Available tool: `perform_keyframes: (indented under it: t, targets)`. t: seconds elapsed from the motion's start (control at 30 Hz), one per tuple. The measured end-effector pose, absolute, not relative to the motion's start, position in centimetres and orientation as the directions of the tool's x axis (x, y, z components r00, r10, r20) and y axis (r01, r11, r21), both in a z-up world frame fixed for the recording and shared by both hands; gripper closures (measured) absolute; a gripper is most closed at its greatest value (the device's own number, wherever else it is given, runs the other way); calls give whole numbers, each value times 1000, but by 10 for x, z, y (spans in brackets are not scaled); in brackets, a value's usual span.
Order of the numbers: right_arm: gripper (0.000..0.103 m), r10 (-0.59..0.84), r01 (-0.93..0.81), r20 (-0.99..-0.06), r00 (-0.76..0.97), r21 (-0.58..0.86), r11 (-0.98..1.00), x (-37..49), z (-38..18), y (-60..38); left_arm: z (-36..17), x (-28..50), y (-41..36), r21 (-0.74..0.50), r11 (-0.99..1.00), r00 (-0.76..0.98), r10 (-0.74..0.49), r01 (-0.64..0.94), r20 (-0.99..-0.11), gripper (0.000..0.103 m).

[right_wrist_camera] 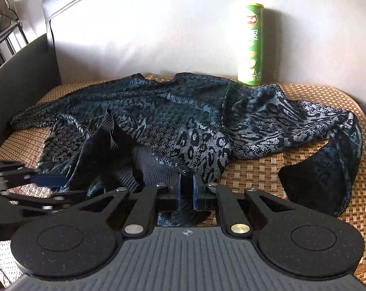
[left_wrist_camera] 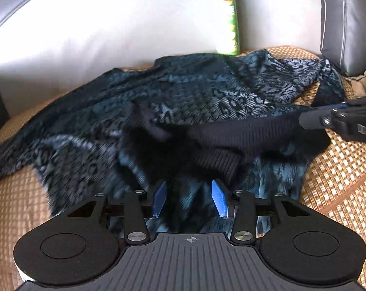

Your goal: Fold clothes

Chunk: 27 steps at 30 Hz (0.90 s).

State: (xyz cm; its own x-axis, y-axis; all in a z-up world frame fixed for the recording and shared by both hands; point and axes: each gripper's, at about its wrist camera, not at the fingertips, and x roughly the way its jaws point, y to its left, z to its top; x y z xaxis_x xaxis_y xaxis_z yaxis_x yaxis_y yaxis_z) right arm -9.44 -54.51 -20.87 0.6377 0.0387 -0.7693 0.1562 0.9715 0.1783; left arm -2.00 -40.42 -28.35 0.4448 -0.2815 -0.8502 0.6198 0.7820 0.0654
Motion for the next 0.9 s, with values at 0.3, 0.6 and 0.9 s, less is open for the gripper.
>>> perform_keyframes:
  t: [0.3, 0.6, 0.9]
  targets:
    - [92, 35, 187, -769, 638, 199, 962, -104, -216, -558, -310, -6, -411, 62, 772, 388, -247, 633, -888, 102]
    - [98, 13, 213, -750, 661, 205, 955, -118, -189, -562, -198, 1, -295, -200, 871, 447, -413, 450, -794, 103]
    - [103, 53, 131, -719, 693, 198, 971, -156, -124, -541, -107, -1, -156, -137, 939, 568, -303, 316, -765, 103]
